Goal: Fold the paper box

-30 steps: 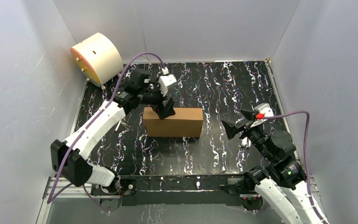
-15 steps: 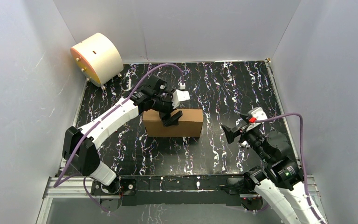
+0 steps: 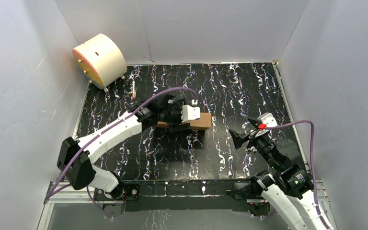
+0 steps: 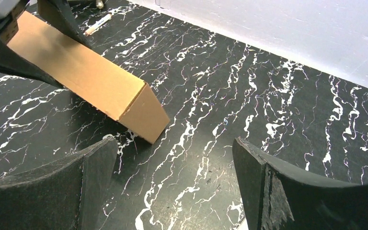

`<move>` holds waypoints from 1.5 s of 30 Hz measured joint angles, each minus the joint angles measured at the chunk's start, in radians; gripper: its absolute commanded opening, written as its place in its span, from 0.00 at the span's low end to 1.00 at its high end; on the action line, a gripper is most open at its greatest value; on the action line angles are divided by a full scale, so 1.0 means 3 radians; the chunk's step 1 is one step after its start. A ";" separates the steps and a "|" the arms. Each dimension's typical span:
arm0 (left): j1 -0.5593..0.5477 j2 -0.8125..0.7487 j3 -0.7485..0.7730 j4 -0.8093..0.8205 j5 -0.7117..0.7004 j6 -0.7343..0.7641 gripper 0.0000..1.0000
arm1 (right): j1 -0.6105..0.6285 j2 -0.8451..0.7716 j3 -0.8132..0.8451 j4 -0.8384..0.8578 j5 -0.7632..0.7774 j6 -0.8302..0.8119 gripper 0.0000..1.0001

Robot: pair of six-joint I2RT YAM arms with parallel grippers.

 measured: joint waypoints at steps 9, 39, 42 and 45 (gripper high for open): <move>-0.0272 -0.0172 -0.1113 0.1946 -0.0946 0.0615 0.37 | -0.0001 -0.0050 -0.0005 0.0001 0.0065 0.0000 0.99; -0.0872 -0.0061 -0.2045 0.3173 -0.1598 0.0189 0.88 | -0.0001 -0.0114 -0.0042 -0.0010 0.0226 0.0000 0.99; -0.0882 -0.0156 -0.2005 0.2946 -0.1615 -0.0159 0.92 | -0.0001 -0.0114 -0.0042 -0.0011 0.0249 0.0000 0.99; -0.0882 -0.0226 -0.1869 0.2725 -0.1724 -0.0570 0.94 | -0.0001 -0.0114 -0.0042 -0.0011 0.0289 0.0000 0.99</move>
